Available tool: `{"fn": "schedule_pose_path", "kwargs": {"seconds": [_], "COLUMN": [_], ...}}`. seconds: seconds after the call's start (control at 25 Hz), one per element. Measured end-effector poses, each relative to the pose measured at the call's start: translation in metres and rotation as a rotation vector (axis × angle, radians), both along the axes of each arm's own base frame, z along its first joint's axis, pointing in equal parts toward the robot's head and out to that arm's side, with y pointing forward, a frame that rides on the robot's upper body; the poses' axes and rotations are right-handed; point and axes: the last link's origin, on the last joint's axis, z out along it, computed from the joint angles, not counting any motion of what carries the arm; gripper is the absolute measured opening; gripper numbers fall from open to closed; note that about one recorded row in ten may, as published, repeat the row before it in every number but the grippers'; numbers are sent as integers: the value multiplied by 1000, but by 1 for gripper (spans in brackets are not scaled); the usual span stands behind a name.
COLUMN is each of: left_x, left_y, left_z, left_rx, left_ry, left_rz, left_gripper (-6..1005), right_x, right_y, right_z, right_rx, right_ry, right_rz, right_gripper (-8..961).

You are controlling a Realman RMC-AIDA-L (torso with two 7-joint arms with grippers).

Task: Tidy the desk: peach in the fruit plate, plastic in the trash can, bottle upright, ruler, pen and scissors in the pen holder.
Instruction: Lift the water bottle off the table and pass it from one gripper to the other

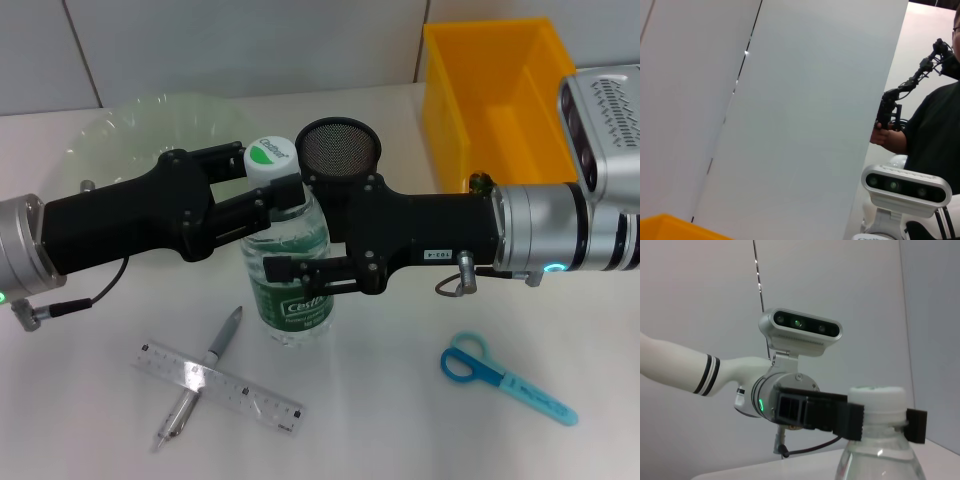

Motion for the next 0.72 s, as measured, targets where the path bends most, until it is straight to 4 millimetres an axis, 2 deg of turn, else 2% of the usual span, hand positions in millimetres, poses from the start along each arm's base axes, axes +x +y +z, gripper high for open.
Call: {"fn": "schedule_pose_path", "kwargs": {"seconds": [0.72], "left_x": [-1], "left_y": [-1], "left_z": [-1], "left_rx": [-4], "left_ry": [7], "left_rz": [-1], "left_gripper": [465], "right_x": [-3], "right_y": [1], "right_z": [2], "right_rx": [6], "right_ry": [22], "right_rz": [-1], "right_gripper": [747]}}
